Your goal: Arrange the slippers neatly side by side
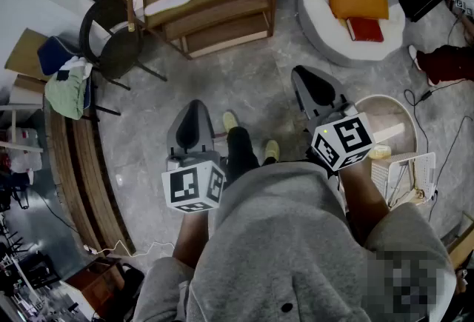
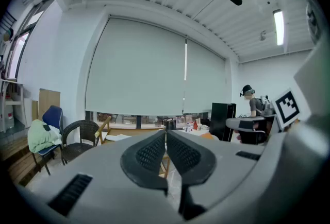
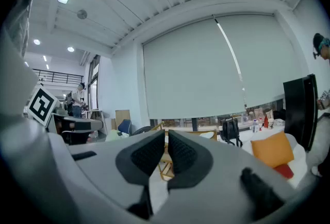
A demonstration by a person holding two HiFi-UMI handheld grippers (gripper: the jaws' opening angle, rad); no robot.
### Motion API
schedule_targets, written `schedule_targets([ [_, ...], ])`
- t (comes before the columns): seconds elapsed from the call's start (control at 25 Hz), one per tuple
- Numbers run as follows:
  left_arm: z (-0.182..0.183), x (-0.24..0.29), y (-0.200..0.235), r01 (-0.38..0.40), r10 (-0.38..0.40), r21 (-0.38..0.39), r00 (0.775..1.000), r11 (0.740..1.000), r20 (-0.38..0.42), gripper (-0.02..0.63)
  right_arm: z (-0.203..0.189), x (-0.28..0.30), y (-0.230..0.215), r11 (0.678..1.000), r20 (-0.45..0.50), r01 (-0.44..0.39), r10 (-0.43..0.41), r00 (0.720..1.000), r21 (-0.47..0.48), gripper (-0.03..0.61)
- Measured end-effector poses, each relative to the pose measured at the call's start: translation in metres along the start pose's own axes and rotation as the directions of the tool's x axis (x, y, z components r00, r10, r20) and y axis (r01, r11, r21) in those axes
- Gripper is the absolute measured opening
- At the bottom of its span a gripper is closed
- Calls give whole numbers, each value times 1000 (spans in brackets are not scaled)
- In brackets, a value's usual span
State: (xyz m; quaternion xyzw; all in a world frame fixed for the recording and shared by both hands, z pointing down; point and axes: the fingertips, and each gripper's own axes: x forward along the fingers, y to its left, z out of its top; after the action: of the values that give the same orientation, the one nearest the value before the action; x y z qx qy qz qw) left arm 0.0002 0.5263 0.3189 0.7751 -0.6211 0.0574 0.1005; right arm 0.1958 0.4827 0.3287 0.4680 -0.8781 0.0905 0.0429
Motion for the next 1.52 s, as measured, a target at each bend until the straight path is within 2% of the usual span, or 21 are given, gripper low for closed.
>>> schedule_targets([
  [0.32, 3, -6, 11, -19, 19, -47, 1000, 999, -2, 21, -3, 7, 11, 999, -25, -35, 36, 999, 12, 37],
  [0.72, -3, 0, 26, -42, 42, -50, 999, 998, -7, 21, -8, 30, 20, 997, -37, -82, 82, 996, 3, 35],
  [1.04, -2, 42, 47, -32, 30, -71, 999, 997, -25, 21, -12, 73, 16, 994, -76, -111, 109, 991, -23, 35],
  [1.52, 9, 125, 100, -36, 30, -92, 997, 995, -69, 21, -9, 171, -3, 990, -135, -136, 131, 982, -26, 35],
])
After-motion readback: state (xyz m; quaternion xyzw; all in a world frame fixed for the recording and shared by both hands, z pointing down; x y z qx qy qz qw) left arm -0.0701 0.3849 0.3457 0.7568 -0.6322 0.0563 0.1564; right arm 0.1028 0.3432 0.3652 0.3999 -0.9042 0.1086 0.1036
